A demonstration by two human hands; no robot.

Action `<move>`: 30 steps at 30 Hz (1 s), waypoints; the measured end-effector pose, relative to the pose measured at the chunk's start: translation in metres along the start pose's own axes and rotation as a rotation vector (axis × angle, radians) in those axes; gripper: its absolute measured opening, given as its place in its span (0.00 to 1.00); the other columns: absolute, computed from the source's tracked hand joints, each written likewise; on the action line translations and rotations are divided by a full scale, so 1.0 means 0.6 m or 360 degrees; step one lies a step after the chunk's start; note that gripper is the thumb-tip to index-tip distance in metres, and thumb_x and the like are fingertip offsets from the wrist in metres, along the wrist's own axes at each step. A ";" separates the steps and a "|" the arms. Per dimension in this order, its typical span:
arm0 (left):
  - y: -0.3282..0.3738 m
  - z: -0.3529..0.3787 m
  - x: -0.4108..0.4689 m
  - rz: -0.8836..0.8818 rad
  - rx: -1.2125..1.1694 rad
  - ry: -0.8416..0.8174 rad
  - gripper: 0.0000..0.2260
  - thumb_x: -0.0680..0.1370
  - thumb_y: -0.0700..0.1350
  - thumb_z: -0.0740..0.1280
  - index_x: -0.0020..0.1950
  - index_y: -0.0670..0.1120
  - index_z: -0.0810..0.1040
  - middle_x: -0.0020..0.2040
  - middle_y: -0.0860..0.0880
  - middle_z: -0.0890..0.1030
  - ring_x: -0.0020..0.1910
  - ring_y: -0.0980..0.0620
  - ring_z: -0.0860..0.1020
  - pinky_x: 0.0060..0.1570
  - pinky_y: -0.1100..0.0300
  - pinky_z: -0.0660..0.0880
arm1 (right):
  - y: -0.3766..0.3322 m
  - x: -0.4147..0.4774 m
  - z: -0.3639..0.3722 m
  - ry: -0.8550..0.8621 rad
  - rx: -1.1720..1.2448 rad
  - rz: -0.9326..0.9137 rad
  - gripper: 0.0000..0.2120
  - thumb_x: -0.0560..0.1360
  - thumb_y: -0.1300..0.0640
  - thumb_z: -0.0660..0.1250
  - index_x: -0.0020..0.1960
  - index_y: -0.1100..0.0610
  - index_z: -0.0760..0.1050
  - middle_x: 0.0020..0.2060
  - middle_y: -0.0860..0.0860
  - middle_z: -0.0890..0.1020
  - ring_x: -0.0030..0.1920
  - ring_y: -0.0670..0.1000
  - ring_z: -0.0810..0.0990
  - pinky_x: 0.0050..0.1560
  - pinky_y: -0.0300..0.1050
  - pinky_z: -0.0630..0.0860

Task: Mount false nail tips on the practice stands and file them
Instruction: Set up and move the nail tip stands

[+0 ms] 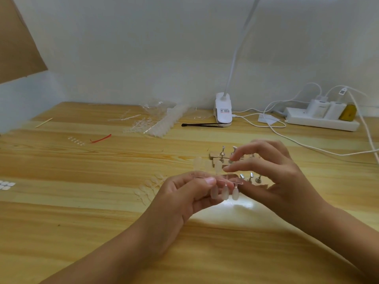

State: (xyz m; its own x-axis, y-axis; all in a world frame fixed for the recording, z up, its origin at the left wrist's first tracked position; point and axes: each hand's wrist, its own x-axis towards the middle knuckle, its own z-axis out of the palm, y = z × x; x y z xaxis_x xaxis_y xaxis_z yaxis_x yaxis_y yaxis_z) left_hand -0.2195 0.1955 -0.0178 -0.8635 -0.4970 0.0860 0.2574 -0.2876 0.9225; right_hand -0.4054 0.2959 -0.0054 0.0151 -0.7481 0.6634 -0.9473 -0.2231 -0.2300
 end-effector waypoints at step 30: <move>0.010 -0.007 0.011 -0.0218 -0.0538 0.0213 0.08 0.75 0.47 0.68 0.43 0.51 0.88 0.61 0.41 0.82 0.34 0.59 0.78 0.32 0.71 0.74 | 0.035 -0.007 0.013 0.0053 0.0085 -0.0035 0.08 0.74 0.56 0.70 0.52 0.55 0.83 0.45 0.48 0.81 0.50 0.54 0.78 0.52 0.54 0.74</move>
State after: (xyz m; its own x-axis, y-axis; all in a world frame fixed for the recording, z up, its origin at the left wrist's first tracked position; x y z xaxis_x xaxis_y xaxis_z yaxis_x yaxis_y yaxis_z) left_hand -0.2218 0.1870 -0.0133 -0.8413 -0.5313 -0.1002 0.2913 -0.6015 0.7439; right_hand -0.4227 0.2895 -0.0187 0.0242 -0.7216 0.6919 -0.9283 -0.2731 -0.2523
